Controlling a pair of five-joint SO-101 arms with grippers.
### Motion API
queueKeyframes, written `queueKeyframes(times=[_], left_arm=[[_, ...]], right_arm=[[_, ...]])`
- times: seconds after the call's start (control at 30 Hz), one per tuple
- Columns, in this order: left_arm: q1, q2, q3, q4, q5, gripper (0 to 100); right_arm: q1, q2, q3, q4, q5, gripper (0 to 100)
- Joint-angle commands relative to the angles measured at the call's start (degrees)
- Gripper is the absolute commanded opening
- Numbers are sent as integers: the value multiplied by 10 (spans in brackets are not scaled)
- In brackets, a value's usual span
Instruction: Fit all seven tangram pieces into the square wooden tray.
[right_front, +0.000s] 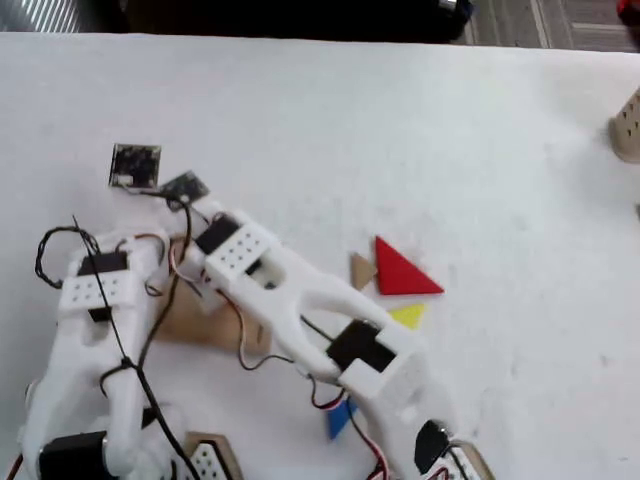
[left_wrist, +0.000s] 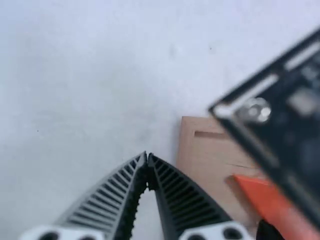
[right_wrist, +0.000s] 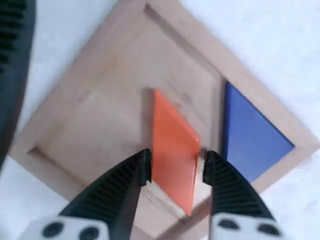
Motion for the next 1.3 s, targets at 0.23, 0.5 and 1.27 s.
queueKeyframes(times=[0.23, 0.5, 1.27], left_arm=[[13, -22, -4, -16, 0, 27], [19, -23, -8, -16, 0, 25], [211, -196, 77, 69, -34, 24]], right_arm=[[14, -23, -118, 181, 110, 185], [114, -147, -23, 197, 130, 18], [474, -447, 505, -49, 200, 17]])
